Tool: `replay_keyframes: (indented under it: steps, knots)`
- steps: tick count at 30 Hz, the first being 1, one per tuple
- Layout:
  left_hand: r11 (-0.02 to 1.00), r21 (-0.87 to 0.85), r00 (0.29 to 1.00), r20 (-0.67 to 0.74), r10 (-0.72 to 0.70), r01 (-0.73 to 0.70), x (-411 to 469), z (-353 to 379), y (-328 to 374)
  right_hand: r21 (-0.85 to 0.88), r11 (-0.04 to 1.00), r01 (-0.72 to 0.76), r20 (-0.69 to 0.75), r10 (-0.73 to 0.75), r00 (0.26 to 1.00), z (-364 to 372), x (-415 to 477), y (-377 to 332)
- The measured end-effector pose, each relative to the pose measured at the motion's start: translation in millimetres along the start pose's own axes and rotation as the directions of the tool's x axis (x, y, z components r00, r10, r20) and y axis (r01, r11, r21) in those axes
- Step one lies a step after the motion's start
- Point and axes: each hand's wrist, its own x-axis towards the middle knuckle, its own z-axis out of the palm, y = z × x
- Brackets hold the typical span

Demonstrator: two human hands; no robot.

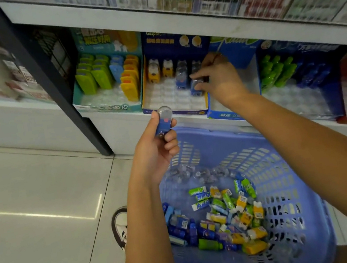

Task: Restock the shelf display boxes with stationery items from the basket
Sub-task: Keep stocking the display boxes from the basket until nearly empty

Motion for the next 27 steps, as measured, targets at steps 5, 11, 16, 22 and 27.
replay_keyframes:
  steps: [5, 11, 16, 22, 27]
  knots:
    - [0.999, -0.03, 1.0, 0.021, -0.023, 0.024, -2, 4, -2, 0.013, 1.0, 0.02, 0.021, -0.02, 1.0, -8, -9, -8]
    - [0.999, 0.049, 0.999, 0.041, -0.013, 0.011, 9, 18, 1, 0.638, 0.767, -0.066, 0.298, -0.167, 0.94, -28, -56, -54]
    - [0.81, 0.494, 0.887, -0.15, 0.436, -0.315, 23, 33, -1, 0.625, 0.778, -0.059, 0.034, 0.049, 0.998, -31, -32, -44]
    - [-0.072, 0.984, 0.874, 0.18, 0.452, -0.166, 38, 21, -15, 0.238, 0.971, -0.035, -0.005, 0.037, 0.999, -2, -6, -31]
    - [-0.088, 0.976, 0.857, 0.216, 0.468, -0.198, 39, 14, -18, 0.063, 0.997, 0.032, 0.049, -0.035, 0.998, 1, 6, -32]
